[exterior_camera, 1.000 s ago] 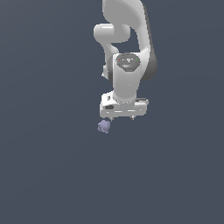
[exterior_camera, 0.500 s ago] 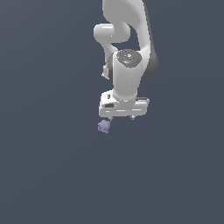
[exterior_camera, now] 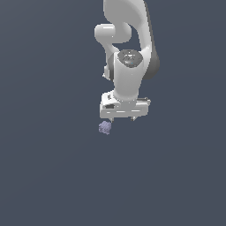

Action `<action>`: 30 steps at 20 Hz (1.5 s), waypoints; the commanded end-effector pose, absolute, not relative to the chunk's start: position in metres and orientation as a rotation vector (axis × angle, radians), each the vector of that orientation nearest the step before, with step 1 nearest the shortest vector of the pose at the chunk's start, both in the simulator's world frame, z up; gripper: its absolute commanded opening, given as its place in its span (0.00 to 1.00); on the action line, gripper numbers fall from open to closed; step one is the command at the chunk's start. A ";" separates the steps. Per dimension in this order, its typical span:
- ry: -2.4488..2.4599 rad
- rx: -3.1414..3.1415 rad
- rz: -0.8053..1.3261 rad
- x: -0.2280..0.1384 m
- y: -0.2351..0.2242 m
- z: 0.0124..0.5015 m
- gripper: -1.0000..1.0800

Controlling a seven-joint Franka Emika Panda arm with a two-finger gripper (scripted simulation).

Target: Pick up the object and move it to a goal position.

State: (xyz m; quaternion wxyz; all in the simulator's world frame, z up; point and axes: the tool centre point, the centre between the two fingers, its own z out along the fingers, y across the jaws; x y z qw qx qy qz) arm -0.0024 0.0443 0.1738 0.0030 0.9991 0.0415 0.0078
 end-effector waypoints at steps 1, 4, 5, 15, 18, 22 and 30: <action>0.157 3.131 0.024 -0.003 0.042 0.172 0.96; 0.206 3.127 0.023 -0.004 0.039 0.170 0.96; 0.226 3.126 0.023 -0.004 0.038 0.169 0.96; 0.514 3.088 0.016 -0.011 0.021 0.153 0.96; 0.623 3.068 0.013 -0.013 0.015 0.147 0.96; 0.767 3.035 0.009 -0.017 0.007 0.140 0.96; 1.050 2.950 0.004 -0.026 -0.008 0.125 0.96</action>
